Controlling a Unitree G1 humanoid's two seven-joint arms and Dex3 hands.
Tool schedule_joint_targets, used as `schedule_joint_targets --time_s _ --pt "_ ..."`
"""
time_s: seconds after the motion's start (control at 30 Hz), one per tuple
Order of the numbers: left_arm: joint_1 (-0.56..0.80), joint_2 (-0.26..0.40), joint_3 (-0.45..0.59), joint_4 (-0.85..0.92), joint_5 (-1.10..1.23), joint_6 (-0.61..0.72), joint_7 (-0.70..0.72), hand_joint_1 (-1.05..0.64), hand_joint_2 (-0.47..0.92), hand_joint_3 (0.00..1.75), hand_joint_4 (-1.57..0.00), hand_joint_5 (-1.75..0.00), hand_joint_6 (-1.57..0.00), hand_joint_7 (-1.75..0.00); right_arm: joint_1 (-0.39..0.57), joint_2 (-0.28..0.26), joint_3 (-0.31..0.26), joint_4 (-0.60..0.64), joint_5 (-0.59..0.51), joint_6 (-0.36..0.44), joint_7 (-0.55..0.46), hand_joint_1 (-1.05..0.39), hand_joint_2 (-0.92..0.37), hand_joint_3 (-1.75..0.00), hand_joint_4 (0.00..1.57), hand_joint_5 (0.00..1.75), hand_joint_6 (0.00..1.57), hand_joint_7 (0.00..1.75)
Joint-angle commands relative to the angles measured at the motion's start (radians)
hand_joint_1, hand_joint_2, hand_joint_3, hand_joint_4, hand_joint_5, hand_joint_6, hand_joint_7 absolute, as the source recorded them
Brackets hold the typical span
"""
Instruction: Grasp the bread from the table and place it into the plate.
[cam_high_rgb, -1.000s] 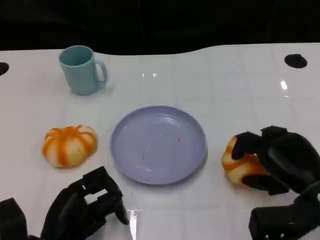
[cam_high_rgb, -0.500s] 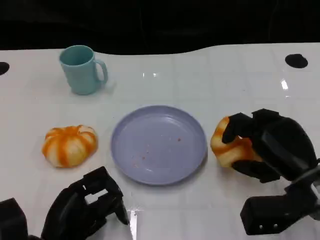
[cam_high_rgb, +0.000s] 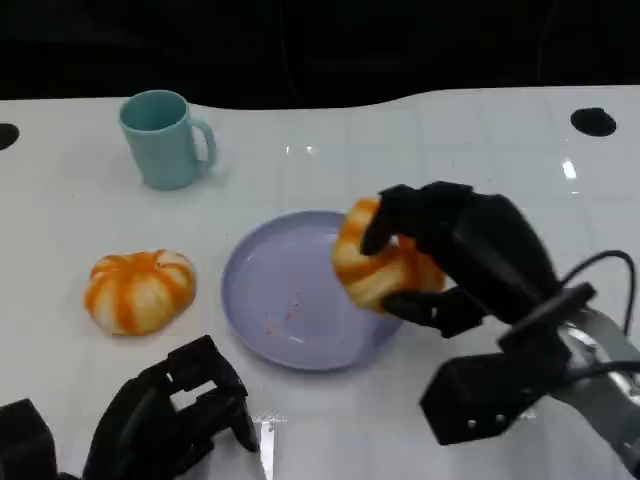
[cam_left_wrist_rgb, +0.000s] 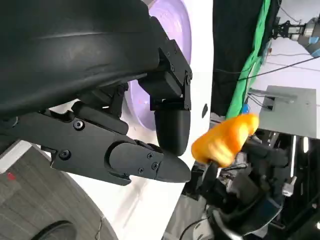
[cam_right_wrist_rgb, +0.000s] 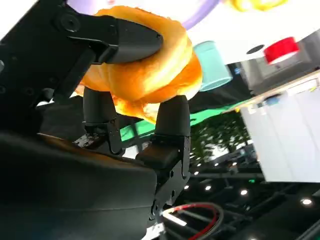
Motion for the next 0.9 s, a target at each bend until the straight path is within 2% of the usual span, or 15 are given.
schedule_joint_targets --time_s 0.03,0.1,0.2,0.4,0.47,0.5,0.53,0.6,0.63,0.67,0.7,0.73,0.9 --pt "0.009 0.01 0.002 -0.012 -0.008 -0.005 -0.004 -0.62 0.92 0.11 -0.69 -1.75 -0.65 -1.43 -0.056 0.047 0.023 0.068 0.009 0.004 0.016 -0.11 -0.23 -1.37 0.99 1.75 0.82 1.59" --pt "0.014 0.01 0.001 -0.019 -0.009 0.002 0.0 -0.63 0.92 0.11 -0.69 -1.75 -0.65 -1.42 -0.078 0.07 0.035 0.115 0.006 0.002 0.013 -0.11 -0.25 -1.35 0.99 1.75 0.83 1.58" --pt "0.018 0.01 0.001 -0.024 -0.014 0.007 -0.002 -0.62 0.92 0.09 -0.69 -1.75 -0.66 -1.4 -0.106 0.094 0.05 0.187 0.009 -0.007 0.009 -0.1 -0.25 -1.41 0.98 1.75 0.84 1.56" --pt "0.019 0.011 0.001 -0.028 -0.015 0.013 -0.001 -0.63 0.92 0.08 -0.69 -1.75 -0.68 -1.39 -0.142 0.114 0.066 0.29 0.008 -0.009 0.01 -0.12 -0.25 -1.44 0.95 1.75 0.82 1.56" --pt "0.019 0.011 0.001 -0.027 -0.017 0.017 -0.003 -0.63 0.92 0.08 -0.69 -1.75 -0.68 -1.39 -0.151 0.118 0.068 0.314 0.012 -0.002 0.018 -0.14 -0.3 -1.35 0.9 1.71 0.9 1.17" --pt "0.019 0.01 0.001 -0.029 -0.018 0.02 -0.002 -0.63 0.92 0.08 -0.69 -1.75 -0.68 -1.39 -0.155 0.117 0.069 0.328 0.015 -0.002 0.028 -0.14 -0.32 -1.32 0.89 1.69 0.93 1.07" --pt "0.019 0.009 0.001 -0.03 -0.02 0.022 -0.002 -0.62 0.92 0.07 -0.69 -1.75 -0.68 -1.39 -0.158 0.115 0.07 0.337 0.019 -0.005 0.038 -0.15 -0.38 -1.13 0.77 1.4 0.85 0.75" --pt "0.02 0.008 0.0 -0.032 -0.016 0.02 0.002 -0.62 0.92 0.07 -0.69 -1.75 -0.68 -1.39 -0.162 0.1 0.081 0.339 0.011 0.0 0.067 -0.18 -0.46 -0.95 0.66 1.05 0.83 0.42" --pt "0.021 0.008 -0.001 -0.032 -0.014 0.018 0.005 -0.63 0.92 0.07 -0.69 -1.75 -0.68 -1.4 -0.163 0.089 0.09 0.333 -0.003 0.004 0.076 -0.26 -0.61 -0.7 0.56 0.7 0.75 0.23" --pt "0.02 0.008 -0.001 -0.032 -0.013 0.018 0.005 -0.63 0.92 0.08 -0.69 -1.75 -0.68 -1.4 -0.162 0.078 0.1 0.324 -0.017 0.012 0.087 -0.3 -0.74 -0.49 0.53 0.49 0.71 0.13" --pt "0.02 0.008 -0.001 -0.032 -0.014 0.02 0.006 -0.63 0.92 0.08 -0.7 -1.75 -0.68 -1.4 -0.159 0.069 0.106 0.312 -0.027 0.022 0.102 -0.35 -0.83 -0.34 0.47 0.35 0.65 0.07" --pt "0.02 0.008 0.0 -0.032 -0.015 0.022 0.006 -0.62 0.92 0.08 -0.7 -1.75 -0.68 -1.4 -0.157 0.065 0.109 0.304 -0.031 0.029 0.112 -0.42 -0.88 -0.26 0.39 0.24 0.56 0.03" --pt "0.018 0.007 -0.001 -0.028 -0.014 0.018 0.003 -0.62 0.92 0.08 -0.71 -1.75 -0.68 -1.4 -0.114 0.048 0.105 0.229 -0.011 0.06 0.17 -0.57 -0.92 -0.21 0.2 0.11 0.35 0.0"
